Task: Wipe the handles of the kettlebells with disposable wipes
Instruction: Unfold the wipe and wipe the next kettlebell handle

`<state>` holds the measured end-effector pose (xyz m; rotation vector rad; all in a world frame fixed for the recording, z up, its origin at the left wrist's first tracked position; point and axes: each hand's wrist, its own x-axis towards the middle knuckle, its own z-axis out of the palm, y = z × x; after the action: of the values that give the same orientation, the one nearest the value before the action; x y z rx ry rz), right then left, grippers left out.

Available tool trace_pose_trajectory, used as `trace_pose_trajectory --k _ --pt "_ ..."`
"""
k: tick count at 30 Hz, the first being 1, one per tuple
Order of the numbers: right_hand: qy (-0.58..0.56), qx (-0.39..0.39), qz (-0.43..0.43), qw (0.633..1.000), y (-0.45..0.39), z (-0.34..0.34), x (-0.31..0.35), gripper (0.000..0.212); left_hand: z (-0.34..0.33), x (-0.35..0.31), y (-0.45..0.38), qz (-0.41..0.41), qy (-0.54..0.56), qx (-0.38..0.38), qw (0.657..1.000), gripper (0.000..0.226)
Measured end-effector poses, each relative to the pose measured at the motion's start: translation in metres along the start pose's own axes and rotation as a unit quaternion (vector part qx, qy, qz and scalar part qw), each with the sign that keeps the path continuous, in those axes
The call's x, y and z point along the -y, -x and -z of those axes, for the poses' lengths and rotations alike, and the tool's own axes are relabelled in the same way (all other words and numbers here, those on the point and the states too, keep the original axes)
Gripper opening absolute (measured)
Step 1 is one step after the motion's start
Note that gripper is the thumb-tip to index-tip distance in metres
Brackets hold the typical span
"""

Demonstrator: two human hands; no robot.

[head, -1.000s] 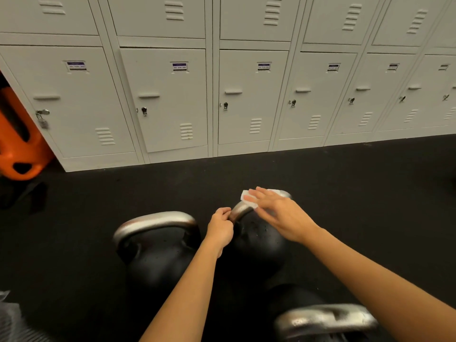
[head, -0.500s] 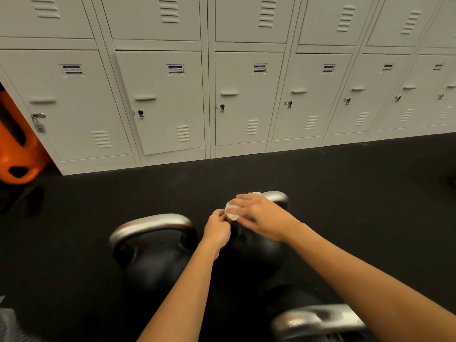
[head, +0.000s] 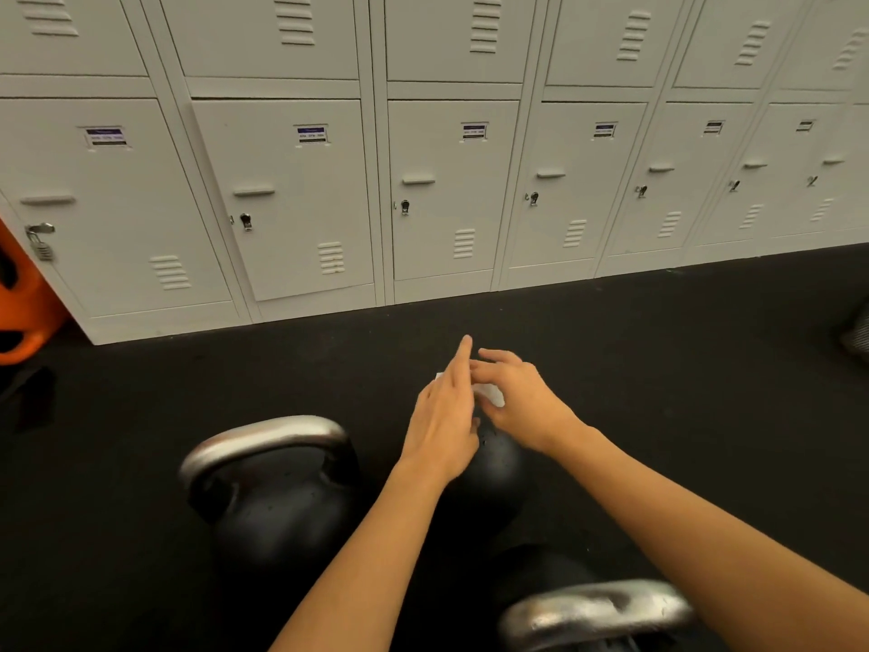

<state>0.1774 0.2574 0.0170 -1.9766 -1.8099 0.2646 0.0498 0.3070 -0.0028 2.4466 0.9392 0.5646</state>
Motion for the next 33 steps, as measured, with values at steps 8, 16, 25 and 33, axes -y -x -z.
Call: trace_pose_trajectory --k 8,16,25,33 --pt "-0.167 -0.171 -0.111 0.965 0.016 0.018 -0.043 0.033 -0.013 0.0 -0.004 0.012 -0.164 0.032 0.986 0.076" --pt "-0.101 0.115 -0.259 0.954 0.007 -0.004 -0.091 0.058 -0.013 -0.005 -0.012 0.059 -0.219 0.065 0.972 0.086" --pt "-0.129 0.024 -0.245 0.961 -0.003 -0.009 -0.084 0.033 -0.012 -0.005 -0.014 0.063 -0.227 0.07 0.969 0.081" --pt "-0.048 0.04 -0.209 0.976 -0.012 -0.002 -0.079 0.03 -0.01 0.001 -0.017 0.046 -0.208 0.087 0.973 0.081"
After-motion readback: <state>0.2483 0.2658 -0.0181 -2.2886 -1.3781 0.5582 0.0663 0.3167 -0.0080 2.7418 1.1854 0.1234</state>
